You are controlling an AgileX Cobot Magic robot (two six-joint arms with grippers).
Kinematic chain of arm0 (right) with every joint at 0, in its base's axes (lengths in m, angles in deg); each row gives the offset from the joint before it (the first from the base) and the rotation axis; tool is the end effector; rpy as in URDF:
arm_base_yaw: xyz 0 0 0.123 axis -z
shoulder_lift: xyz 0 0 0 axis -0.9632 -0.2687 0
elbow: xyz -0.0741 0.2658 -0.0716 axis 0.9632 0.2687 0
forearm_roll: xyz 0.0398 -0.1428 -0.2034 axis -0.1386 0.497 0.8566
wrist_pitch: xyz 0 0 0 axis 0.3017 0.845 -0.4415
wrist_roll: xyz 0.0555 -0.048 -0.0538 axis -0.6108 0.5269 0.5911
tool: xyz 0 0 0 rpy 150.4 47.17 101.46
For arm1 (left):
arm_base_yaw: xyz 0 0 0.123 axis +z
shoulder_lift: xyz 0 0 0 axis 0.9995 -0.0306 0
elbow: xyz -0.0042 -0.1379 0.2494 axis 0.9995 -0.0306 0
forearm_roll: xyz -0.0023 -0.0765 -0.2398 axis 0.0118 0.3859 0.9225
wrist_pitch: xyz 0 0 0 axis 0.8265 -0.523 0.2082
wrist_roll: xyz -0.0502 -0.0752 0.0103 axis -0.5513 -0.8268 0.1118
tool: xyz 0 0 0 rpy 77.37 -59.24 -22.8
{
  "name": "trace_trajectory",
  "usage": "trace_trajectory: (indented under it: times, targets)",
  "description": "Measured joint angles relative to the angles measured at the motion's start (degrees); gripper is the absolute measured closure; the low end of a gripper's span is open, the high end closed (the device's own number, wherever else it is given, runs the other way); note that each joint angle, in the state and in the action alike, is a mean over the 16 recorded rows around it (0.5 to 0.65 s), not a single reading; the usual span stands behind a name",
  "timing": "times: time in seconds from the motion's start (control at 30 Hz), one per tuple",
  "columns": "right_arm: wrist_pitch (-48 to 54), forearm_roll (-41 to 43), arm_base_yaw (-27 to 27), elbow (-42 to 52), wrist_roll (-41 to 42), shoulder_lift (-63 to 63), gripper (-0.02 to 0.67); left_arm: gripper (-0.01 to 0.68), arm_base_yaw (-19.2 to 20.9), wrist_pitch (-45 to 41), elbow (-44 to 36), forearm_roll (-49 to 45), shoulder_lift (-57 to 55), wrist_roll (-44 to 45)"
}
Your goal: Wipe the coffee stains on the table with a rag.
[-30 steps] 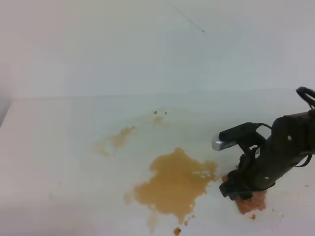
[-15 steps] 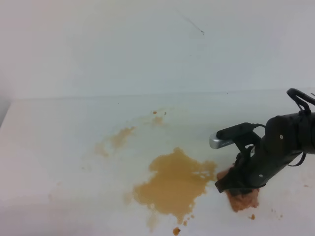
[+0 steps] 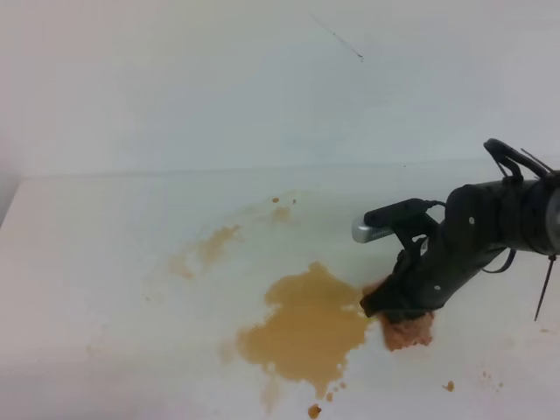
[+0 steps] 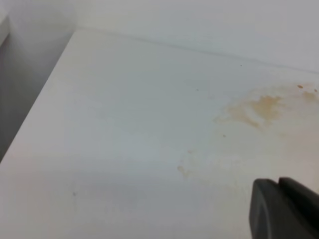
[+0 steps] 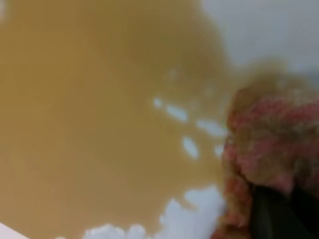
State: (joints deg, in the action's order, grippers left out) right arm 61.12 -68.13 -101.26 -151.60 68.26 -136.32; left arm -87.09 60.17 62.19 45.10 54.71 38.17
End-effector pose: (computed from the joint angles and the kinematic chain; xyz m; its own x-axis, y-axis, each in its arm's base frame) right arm 0.3297 0.1750 0.1215 -0.8329 -0.4678 -0.2957 -0.5059 0.8602 0.0643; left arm 0.0540 -0.0047 0.1751 -0.2180 -0.2797 -0.9350 -0.0195 0.9591 -0.2824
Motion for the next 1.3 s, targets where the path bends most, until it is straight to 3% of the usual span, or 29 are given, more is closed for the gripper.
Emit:
trace_trajectory:
  times: [0.53, 1.3]
  targets:
    - [1.9, -5.3, -1.3, -10.0, 2.7, -8.1, 0.651, 0.672, 0.0, 0.1, 0.0, 0.1, 0.0, 0.0]
    - [1.4, -14.5, -7.4, -11.1, 8.4, -9.3, 0.651, 0.672, 0.0, 0.1, 0.0, 0.2, 0.0, 0.0]
